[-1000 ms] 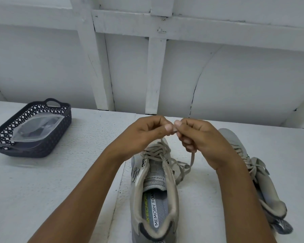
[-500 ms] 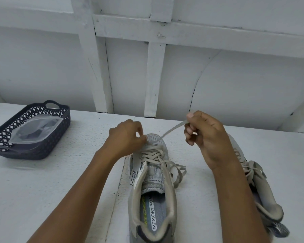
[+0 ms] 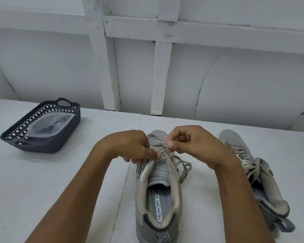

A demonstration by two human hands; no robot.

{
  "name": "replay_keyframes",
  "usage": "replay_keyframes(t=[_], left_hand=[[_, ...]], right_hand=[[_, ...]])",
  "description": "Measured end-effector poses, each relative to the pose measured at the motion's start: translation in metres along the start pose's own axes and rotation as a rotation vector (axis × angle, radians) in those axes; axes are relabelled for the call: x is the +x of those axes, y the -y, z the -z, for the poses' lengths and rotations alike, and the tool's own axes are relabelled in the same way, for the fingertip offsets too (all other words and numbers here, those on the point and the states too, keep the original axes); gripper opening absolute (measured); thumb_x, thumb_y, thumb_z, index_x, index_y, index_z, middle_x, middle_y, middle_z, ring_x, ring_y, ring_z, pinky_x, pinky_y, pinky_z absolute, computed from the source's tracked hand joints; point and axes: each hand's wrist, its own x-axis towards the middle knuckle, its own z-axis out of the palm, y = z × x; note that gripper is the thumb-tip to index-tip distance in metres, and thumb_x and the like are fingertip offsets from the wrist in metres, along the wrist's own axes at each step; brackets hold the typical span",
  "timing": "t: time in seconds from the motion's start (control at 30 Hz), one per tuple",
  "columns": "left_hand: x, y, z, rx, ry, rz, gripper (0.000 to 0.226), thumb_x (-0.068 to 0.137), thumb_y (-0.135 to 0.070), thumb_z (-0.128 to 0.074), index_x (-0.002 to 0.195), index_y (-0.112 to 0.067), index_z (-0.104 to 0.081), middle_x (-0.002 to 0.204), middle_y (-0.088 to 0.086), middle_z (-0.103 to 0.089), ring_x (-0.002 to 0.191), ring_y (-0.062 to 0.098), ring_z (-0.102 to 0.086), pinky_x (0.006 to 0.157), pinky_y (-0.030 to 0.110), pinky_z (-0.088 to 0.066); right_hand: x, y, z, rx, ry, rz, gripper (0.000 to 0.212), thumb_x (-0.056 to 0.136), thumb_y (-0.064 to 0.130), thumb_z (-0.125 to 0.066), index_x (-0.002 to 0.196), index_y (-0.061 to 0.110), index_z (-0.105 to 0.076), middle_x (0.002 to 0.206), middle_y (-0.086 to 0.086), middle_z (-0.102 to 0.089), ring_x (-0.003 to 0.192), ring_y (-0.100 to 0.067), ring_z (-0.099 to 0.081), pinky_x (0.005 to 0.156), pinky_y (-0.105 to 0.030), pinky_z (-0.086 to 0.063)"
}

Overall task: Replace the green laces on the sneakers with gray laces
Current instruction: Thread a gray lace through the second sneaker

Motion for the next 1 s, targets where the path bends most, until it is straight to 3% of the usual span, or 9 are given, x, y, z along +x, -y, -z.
replay_keyframes(t=[0.1, 0.2, 0.3, 0.4, 0.5, 0.67, 0.73, 0.8, 1.0], left_hand=[[0.0, 0.0, -0.002, -0.087, -0.034, 0.035, 0.028, 0.09, -0.035, -0.064, 0.071, -0.014, -0.07, 0.064, -0.005, -0.068, 0.057, 0.006, -0.061, 0.05, 0.018, -0.047], [-0.003, 0.006, -0.005, -0.281, -0.048, 0.04, 0.022, 0.09, -0.016, -0.061, 0.07, -0.01, -0.069, 0.057, -0.004, -0.064, 0.059, 0.011, -0.061, 0.054, 0.024, -0.053], [-0.009, 0.018, -0.008, -0.495, -0.051, 0.006, 0.023, 0.09, -0.004, -0.057, 0.073, -0.005, -0.072, 0.066, 0.007, -0.066, 0.064, 0.017, -0.061, 0.058, 0.028, -0.055], [-0.012, 0.027, -0.014, -0.611, -0.078, 0.003, 0.02, 0.091, -0.001, -0.057, 0.082, 0.003, -0.074, 0.071, 0.012, -0.067, 0.067, 0.02, -0.062, 0.058, 0.027, -0.055], [-0.013, 0.03, -0.02, -0.693, -0.11, -0.001, 0.021, 0.091, 0.0, -0.057, 0.081, 0.002, -0.075, 0.075, 0.015, -0.069, 0.067, 0.019, -0.064, 0.058, 0.027, -0.055], [-0.015, 0.031, -0.025, -0.776, -0.118, -0.01, 0.025, 0.092, -0.001, -0.058, 0.074, -0.004, -0.076, 0.074, 0.014, -0.069, 0.065, 0.017, -0.063, 0.059, 0.028, -0.056], [-0.014, 0.031, -0.025, -0.787, -0.117, -0.006, 0.023, 0.091, -0.002, -0.059, 0.075, -0.003, -0.076, 0.074, 0.014, -0.069, 0.066, 0.018, -0.063, 0.06, 0.028, -0.056], [-0.014, 0.031, -0.024, -0.791, -0.109, -0.005, 0.023, 0.092, -0.002, -0.06, 0.076, -0.002, -0.076, 0.075, 0.015, -0.069, 0.066, 0.018, -0.064, 0.061, 0.029, -0.056], [-0.017, 0.03, -0.023, -0.793, -0.094, -0.004, 0.022, 0.093, -0.002, -0.059, 0.079, 0.0, -0.076, 0.076, 0.015, -0.07, 0.065, 0.018, -0.065, 0.061, 0.028, -0.056]], right_hand=[[0.001, 0.0, -0.005, -0.02, -0.004, -0.078, 0.013, 0.088, 0.004, -0.07, 0.099, 0.01, -0.067, 0.076, -0.005, -0.076, 0.07, -0.004, -0.068, 0.06, -0.011, -0.044], [0.004, 0.004, -0.012, -0.065, -0.059, -0.124, 0.009, 0.083, 0.003, -0.072, 0.083, 0.011, -0.073, 0.071, -0.002, -0.075, 0.07, -0.008, -0.069, 0.064, -0.019, -0.045], [0.009, 0.01, -0.021, -0.187, -0.093, -0.148, 0.013, 0.077, 0.005, -0.073, 0.069, 0.015, -0.075, 0.065, 0.003, -0.073, 0.063, -0.008, -0.062, 0.063, -0.029, -0.046], [0.015, 0.017, -0.033, -0.331, -0.063, -0.198, 0.008, 0.074, 0.011, -0.071, 0.066, 0.007, -0.069, 0.065, -0.005, -0.062, 0.064, -0.015, -0.053, 0.063, -0.034, -0.045], [0.016, 0.019, -0.044, -0.4, -0.013, -0.218, 0.008, 0.075, 0.015, -0.07, 0.072, 0.017, -0.063, 0.069, -0.006, -0.05, 0.066, -0.017, -0.044, 0.061, -0.029, -0.035], [0.017, 0.017, -0.045, -0.385, -0.019, -0.256, 0.009, 0.073, 0.015, -0.072, 0.072, 0.016, -0.063, 0.069, -0.006, -0.051, 0.065, -0.018, -0.044, 0.061, -0.029, -0.034], [0.018, 0.016, -0.044, -0.353, -0.017, -0.265, 0.007, 0.072, 0.013, -0.072, 0.074, 0.008, -0.068, 0.07, -0.006, -0.052, 0.066, -0.019, -0.045, 0.063, -0.03, -0.035], [0.02, 0.014, -0.043, -0.326, -0.023, -0.274, 0.019, 0.07, 0.011, -0.072, 0.079, -0.005, -0.068, 0.07, -0.007, -0.052, 0.067, -0.018, -0.046, 0.064, -0.031, -0.036], [0.023, 0.016, -0.045, -0.31, 0.0, -0.271, 0.032, 0.07, 0.009, -0.071, 0.095, -0.012, -0.067, 0.072, -0.007, -0.053, 0.068, -0.018, -0.047, 0.065, -0.031, -0.036]])
